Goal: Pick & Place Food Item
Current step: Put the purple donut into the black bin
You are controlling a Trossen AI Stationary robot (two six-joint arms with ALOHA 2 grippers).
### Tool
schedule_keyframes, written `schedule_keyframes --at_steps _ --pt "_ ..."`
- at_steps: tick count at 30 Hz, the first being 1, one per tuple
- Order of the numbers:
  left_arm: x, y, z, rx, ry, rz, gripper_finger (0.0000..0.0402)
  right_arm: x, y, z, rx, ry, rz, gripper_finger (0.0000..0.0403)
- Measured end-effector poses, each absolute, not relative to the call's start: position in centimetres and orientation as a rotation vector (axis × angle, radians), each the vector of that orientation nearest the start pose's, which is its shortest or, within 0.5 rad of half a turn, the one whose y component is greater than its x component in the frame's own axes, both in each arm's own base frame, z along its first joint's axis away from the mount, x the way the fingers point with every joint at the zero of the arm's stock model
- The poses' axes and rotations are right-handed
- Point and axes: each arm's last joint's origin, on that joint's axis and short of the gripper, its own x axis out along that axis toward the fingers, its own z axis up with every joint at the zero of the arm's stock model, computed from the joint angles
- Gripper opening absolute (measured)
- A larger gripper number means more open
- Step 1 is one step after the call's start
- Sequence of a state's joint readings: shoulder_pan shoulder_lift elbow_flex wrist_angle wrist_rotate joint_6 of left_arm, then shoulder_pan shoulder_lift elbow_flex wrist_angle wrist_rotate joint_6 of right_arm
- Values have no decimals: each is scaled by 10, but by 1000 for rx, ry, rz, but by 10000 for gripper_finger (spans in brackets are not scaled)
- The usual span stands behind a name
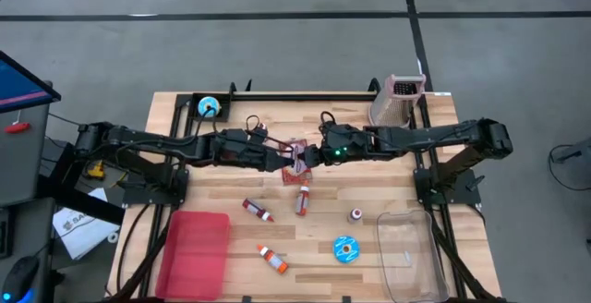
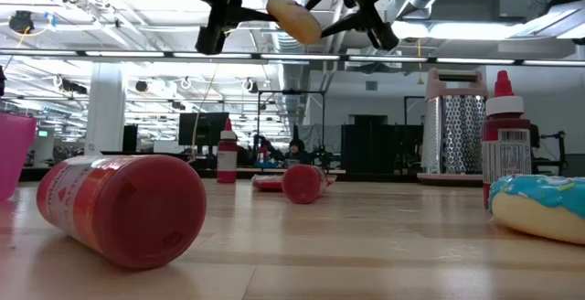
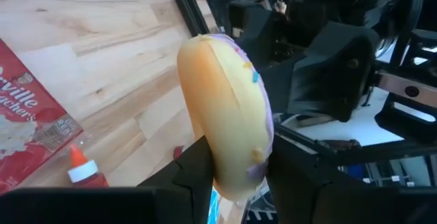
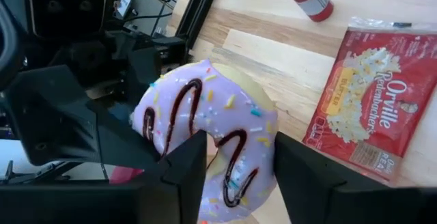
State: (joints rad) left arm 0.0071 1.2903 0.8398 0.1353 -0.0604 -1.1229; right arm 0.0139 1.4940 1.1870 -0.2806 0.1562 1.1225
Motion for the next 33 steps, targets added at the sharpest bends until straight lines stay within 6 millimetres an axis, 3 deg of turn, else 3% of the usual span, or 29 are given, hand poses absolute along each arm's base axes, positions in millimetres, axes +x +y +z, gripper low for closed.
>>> schedule_keyframes --at_steps 8,16,20,25,33 --pt "278 3 274 -1079 309 247 114 330 2 300 1046 435 -439 192" --pt "247 7 286 -1019 365 325 114 324 25 298 1068 511 -417 190" --pt "221 14 295 -1000 371 413 114 318 39 293 1066 579 -429 191" --pt "173 19 304 -978 379 587 114 303 51 292 1045 643 -502 195" --pt "104 23 306 -983 264 954 114 268 47 308 1010 614 -667 205"
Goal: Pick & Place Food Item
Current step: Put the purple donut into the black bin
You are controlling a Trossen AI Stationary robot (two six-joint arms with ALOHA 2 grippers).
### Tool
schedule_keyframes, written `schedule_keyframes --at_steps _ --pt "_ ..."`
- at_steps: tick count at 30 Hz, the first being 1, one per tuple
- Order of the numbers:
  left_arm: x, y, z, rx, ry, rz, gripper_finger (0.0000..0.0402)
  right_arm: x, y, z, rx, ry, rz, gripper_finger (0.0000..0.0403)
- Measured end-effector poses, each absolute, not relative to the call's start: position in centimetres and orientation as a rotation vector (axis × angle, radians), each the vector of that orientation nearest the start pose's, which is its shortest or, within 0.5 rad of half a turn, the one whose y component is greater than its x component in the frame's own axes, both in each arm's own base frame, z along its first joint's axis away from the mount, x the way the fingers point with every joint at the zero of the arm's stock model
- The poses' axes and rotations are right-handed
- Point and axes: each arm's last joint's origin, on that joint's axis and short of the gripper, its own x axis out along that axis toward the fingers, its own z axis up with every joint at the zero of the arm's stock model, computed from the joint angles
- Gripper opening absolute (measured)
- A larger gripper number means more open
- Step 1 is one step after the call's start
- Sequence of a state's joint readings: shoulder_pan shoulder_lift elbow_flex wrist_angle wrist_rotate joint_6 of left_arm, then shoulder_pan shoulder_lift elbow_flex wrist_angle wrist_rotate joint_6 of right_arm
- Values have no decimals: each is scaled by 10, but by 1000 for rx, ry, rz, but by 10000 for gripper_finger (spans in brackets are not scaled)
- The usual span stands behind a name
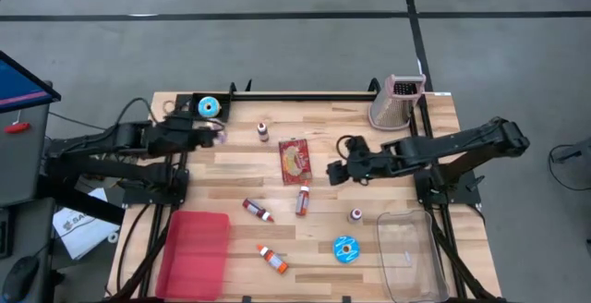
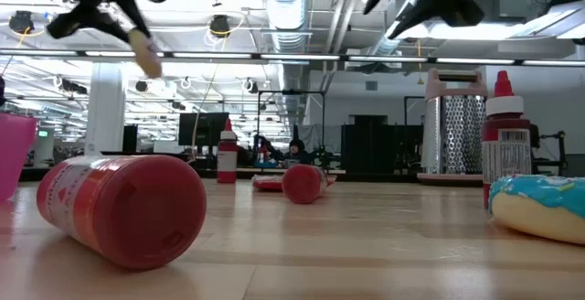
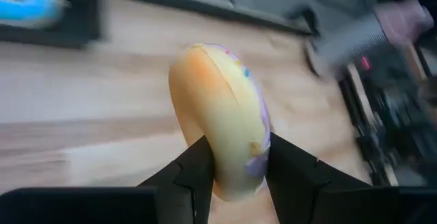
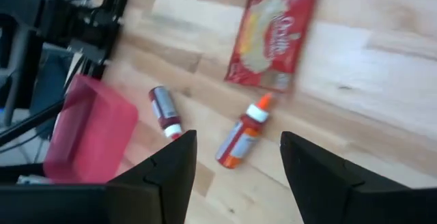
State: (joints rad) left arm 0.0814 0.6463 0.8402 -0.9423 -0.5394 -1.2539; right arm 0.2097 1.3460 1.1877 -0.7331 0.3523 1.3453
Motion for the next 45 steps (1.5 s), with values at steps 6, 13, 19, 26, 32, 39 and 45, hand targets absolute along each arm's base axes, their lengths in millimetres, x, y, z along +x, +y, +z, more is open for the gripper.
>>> schedule_keyframes --at_steps 6,13,19,26,32,39,45 --pt "100 32 304 -997 28 1198 114 249 41 318 989 583 -726 206" --pt "121 44 265 -1108 -206 1370 114 238 34 324 972 563 -764 206" --pt "130 49 216 -1207 -564 1383 114 231 33 330 966 537 -772 206" --pt "126 62 168 -1333 -839 1345 114 226 31 332 941 540 -766 205" --pt "120 75 146 -1428 -962 1271 114 225 31 332 907 558 -760 205" --pt "118 92 147 -1454 -967 1205 114 224 31 331 881 580 -763 205" --pt "114 106 144 -1457 -958 1226 114 223 31 330 862 596 -768 205"
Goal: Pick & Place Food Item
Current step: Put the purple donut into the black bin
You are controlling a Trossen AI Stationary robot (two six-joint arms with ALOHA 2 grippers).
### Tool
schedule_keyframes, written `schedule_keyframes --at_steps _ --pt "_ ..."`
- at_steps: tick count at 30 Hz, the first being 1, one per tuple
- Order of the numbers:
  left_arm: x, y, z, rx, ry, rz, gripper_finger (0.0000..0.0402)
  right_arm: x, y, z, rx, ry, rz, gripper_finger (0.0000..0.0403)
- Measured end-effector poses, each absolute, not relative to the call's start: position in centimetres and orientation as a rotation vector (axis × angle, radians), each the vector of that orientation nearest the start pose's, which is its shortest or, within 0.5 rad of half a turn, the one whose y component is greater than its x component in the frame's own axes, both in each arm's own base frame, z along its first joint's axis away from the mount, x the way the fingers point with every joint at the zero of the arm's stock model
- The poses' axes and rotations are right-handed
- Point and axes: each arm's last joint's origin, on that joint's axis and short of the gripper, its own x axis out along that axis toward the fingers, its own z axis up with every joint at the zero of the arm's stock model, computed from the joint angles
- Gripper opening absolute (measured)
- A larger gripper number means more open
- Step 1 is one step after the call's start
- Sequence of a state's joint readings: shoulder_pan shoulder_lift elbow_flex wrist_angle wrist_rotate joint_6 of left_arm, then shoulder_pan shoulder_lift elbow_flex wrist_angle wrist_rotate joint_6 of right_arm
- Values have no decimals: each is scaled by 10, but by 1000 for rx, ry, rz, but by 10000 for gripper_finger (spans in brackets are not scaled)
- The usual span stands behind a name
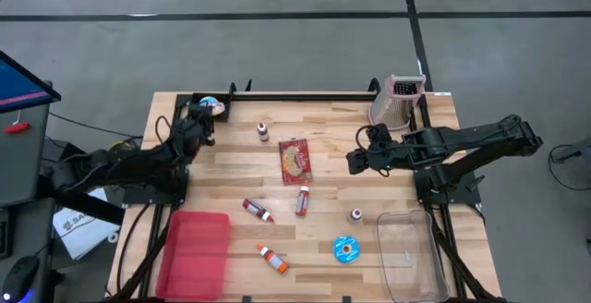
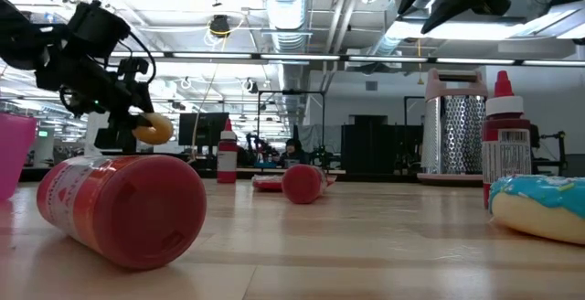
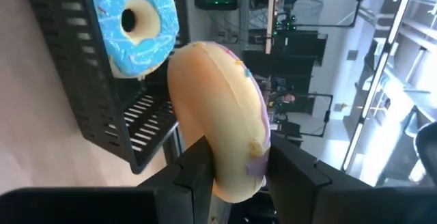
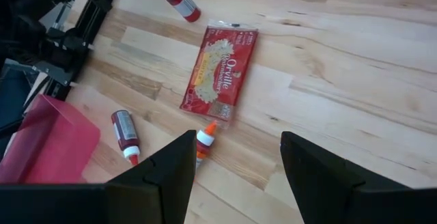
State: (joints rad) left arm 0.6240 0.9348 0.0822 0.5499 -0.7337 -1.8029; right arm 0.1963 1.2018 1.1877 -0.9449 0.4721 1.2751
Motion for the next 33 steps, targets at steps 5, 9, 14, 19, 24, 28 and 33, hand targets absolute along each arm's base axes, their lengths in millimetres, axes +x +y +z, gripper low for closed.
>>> schedule_keyframes --at_steps 5,9,14,19,24,28,33 --pt "114 115 143 -1460 -953 1207 114 223 31 330 861 597 -766 205" --pt "114 121 140 -1457 -949 1208 114 222 31 329 855 604 -770 205" --pt "119 131 140 -1470 -922 1222 114 221 31 329 853 610 -773 205" --pt "126 143 149 -1440 -931 1235 114 221 31 329 865 608 -776 205" --pt "125 152 148 -1435 -902 1258 114 222 31 329 873 604 -776 205" --pt "124 155 146 -1433 -865 1265 114 222 31 329 874 604 -777 205" --pt "123 155 145 -1412 -843 1273 114 222 31 329 876 603 -777 205"
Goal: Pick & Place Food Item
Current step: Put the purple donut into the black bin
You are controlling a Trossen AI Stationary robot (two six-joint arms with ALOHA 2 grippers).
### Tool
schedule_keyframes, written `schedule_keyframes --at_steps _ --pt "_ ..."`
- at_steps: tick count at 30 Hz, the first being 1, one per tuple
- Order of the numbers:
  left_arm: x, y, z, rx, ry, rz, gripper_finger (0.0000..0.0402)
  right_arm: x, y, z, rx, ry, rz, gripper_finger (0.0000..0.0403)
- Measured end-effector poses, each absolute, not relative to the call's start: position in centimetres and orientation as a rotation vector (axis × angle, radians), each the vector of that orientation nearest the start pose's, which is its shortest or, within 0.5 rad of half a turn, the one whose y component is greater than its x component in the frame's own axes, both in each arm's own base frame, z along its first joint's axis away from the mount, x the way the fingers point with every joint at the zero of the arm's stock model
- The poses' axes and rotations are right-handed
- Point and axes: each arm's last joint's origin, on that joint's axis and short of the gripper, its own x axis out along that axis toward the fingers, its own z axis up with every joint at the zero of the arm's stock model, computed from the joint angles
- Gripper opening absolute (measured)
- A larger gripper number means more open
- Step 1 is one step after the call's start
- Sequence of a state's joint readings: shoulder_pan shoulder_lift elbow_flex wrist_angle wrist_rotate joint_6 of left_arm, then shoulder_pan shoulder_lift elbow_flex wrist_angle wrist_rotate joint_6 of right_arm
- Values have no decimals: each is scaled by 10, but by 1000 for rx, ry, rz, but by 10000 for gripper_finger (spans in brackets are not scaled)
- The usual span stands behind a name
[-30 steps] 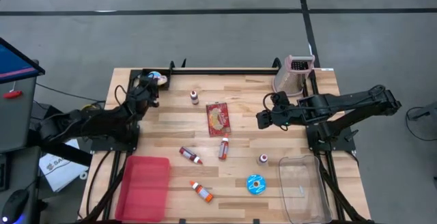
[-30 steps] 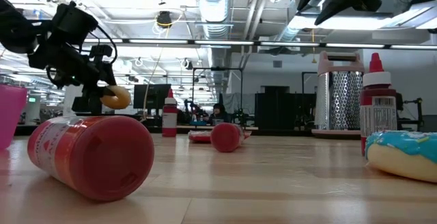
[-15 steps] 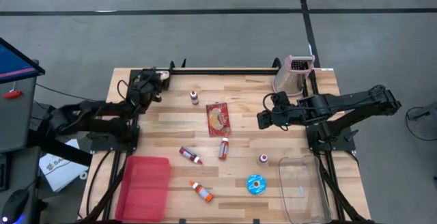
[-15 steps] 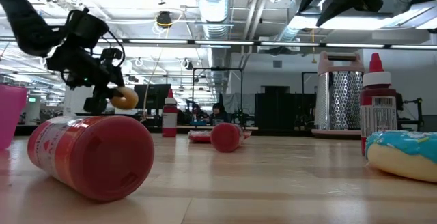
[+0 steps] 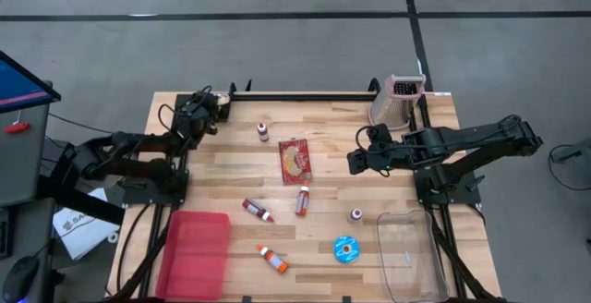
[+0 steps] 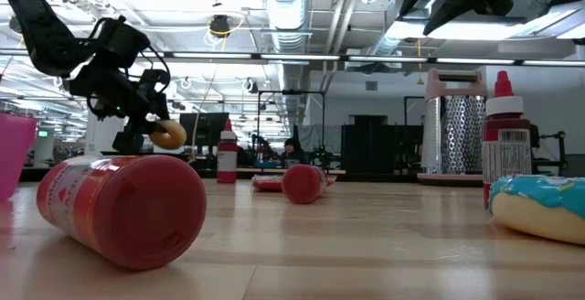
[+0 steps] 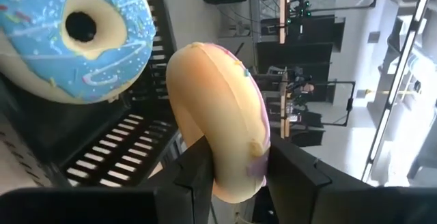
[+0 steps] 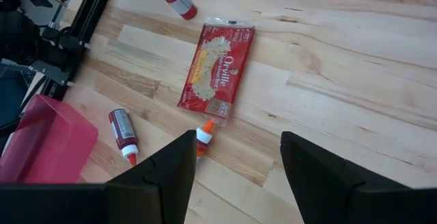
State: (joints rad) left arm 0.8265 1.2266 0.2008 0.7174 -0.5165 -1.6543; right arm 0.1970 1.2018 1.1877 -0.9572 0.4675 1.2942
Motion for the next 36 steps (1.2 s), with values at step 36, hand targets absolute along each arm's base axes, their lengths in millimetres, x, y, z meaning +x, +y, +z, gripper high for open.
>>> schedule_keyframes --at_steps 36 --pt "111 166 143 -1421 -690 1235 233 223 35 330 892 582 -760 205"
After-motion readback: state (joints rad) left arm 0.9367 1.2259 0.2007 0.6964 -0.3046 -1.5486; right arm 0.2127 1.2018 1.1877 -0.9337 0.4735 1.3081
